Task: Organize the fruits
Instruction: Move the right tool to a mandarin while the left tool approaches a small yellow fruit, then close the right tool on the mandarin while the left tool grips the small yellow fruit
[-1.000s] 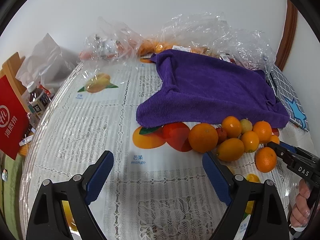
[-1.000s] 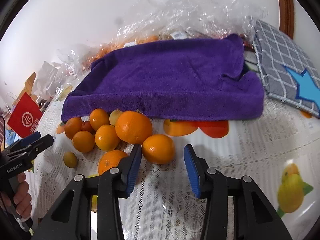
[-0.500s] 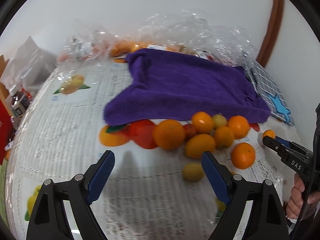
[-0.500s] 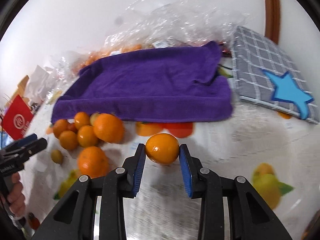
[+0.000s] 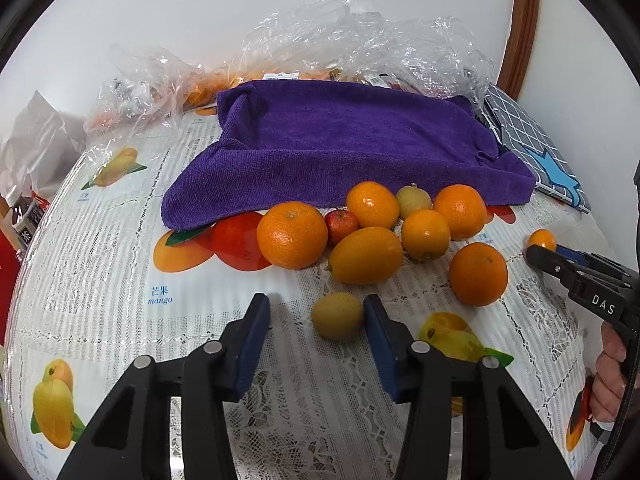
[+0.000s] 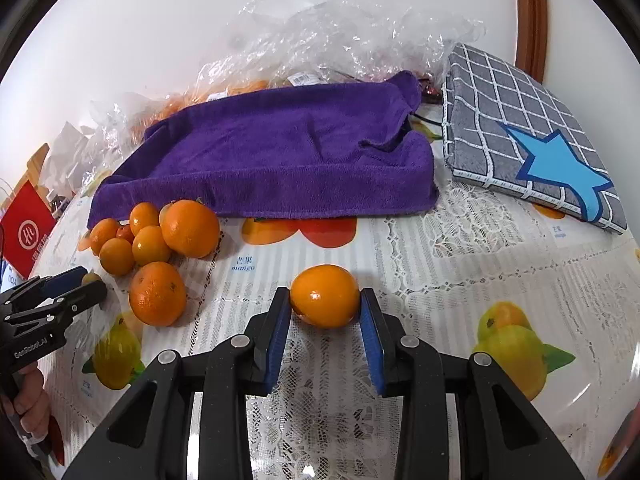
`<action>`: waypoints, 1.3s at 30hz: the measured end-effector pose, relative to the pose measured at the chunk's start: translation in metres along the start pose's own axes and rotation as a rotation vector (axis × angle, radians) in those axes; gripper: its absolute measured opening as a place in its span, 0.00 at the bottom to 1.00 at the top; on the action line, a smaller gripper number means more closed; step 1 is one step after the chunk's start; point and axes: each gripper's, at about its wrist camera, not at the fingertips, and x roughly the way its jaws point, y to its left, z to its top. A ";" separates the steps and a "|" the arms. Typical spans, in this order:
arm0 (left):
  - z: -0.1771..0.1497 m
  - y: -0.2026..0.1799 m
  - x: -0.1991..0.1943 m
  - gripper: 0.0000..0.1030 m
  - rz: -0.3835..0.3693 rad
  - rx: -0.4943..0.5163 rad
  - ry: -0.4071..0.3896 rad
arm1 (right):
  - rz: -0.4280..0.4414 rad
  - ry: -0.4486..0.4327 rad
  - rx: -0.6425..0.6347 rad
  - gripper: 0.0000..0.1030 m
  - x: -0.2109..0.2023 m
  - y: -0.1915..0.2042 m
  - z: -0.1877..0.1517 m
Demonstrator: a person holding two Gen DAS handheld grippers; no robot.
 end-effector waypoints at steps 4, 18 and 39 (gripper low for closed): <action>0.001 0.001 0.001 0.38 0.005 -0.004 0.000 | -0.008 0.004 -0.005 0.34 0.002 0.001 0.001; 0.001 0.004 0.002 0.37 -0.012 -0.019 -0.003 | -0.006 0.004 0.012 0.34 0.002 0.000 0.002; -0.001 0.022 -0.010 0.25 -0.169 -0.101 -0.075 | 0.048 -0.026 0.023 0.33 -0.004 -0.003 -0.001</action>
